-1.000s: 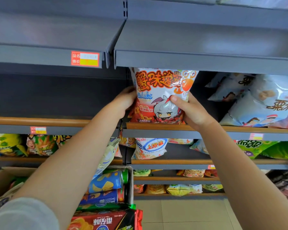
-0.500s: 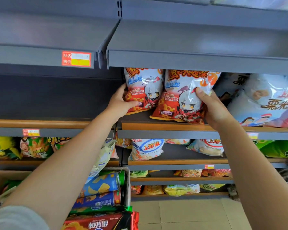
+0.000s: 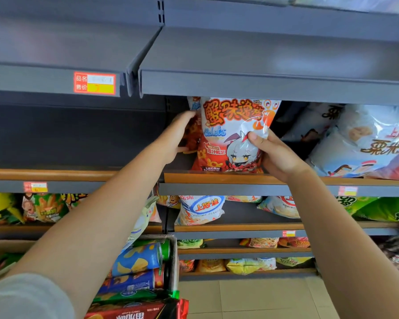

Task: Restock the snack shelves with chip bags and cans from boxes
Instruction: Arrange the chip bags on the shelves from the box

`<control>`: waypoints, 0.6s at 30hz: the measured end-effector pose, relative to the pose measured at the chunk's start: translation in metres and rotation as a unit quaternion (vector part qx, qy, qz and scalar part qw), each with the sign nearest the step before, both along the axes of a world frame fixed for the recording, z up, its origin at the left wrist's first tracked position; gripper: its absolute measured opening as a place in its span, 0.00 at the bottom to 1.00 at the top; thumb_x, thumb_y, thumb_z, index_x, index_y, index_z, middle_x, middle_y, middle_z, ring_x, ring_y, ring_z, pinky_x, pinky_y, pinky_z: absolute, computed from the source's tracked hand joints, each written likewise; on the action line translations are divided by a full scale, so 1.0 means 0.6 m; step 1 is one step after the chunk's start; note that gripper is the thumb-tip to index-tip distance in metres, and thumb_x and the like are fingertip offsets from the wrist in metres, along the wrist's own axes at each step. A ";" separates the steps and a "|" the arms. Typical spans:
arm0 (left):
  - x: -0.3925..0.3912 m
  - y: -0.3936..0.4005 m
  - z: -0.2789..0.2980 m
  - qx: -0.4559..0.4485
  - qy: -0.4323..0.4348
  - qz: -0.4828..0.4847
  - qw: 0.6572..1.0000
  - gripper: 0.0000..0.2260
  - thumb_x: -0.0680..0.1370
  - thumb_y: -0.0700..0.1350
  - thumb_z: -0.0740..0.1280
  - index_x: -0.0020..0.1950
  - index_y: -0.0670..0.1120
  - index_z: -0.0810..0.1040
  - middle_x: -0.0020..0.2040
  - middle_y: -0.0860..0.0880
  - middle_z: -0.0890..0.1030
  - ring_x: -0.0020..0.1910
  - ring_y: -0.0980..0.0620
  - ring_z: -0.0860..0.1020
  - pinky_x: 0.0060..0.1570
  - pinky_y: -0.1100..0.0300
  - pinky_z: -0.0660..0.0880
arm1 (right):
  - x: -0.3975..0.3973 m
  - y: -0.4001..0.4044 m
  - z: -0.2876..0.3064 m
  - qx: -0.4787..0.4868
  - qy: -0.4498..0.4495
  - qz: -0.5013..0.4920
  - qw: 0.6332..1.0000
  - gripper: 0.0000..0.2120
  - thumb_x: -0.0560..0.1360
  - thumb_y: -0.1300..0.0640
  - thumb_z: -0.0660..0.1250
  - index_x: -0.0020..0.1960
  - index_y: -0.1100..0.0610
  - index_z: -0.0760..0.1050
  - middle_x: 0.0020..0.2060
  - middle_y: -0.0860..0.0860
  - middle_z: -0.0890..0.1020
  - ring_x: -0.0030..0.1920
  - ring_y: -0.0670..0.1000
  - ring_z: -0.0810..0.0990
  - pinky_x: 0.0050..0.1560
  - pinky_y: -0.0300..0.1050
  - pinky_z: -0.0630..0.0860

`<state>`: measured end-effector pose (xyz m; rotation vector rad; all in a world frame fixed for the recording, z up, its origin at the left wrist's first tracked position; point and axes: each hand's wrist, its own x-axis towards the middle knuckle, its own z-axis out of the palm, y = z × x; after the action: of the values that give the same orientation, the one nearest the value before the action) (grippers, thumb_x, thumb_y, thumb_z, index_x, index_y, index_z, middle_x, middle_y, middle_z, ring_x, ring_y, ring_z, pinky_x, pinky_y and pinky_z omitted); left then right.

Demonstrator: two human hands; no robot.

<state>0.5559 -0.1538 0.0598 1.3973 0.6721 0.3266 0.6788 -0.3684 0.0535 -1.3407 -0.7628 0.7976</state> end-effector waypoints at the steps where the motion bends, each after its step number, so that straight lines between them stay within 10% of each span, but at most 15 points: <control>1: 0.000 0.001 0.002 -0.021 -0.015 -0.003 1.000 0.27 0.78 0.66 0.62 0.73 0.55 0.69 0.67 0.48 0.76 0.63 0.47 0.75 0.54 0.49 0.77 | 0.004 0.005 -0.001 -0.002 0.003 -0.003 1.000 0.21 0.79 0.53 0.65 0.72 0.53 0.69 0.65 0.54 0.80 0.66 0.56 0.79 0.64 0.52 0.76; 7: 0.016 -0.006 -0.002 -0.007 -0.035 -0.059 0.998 0.34 0.71 0.71 0.66 0.72 0.57 0.68 0.67 0.51 0.78 0.65 0.51 0.77 0.65 0.46 0.72 | 0.021 0.060 0.001 -0.035 0.003 -0.008 0.999 0.32 0.70 0.44 0.74 0.71 0.53 0.71 0.62 0.54 0.82 0.63 0.56 0.81 0.66 0.57 0.74; 12: 0.029 0.003 -0.010 0.031 -0.073 -0.040 0.996 0.24 0.69 0.59 0.77 0.61 0.60 0.73 0.57 0.56 0.83 0.55 0.56 0.82 0.53 0.58 0.78 | 0.040 0.092 -0.006 -0.076 -0.031 -0.021 0.996 0.37 0.66 0.36 0.76 0.69 0.50 0.72 0.61 0.53 0.83 0.61 0.56 0.82 0.65 0.60 0.75; 18: 0.047 0.044 -0.002 0.162 -0.097 0.058 0.980 0.20 0.72 0.57 0.74 0.62 0.54 0.77 0.60 0.54 0.82 0.58 0.55 0.81 0.61 0.54 0.77 | 0.041 0.131 -0.013 0.010 -0.084 -0.104 0.991 0.20 0.74 0.48 0.72 0.64 0.53 0.77 0.58 0.53 0.84 0.60 0.53 0.83 0.62 0.53 0.78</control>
<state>0.5839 -0.1271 0.0589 1.6120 0.5559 0.6789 0.7037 -0.2900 0.0456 -1.4567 -0.7453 0.5149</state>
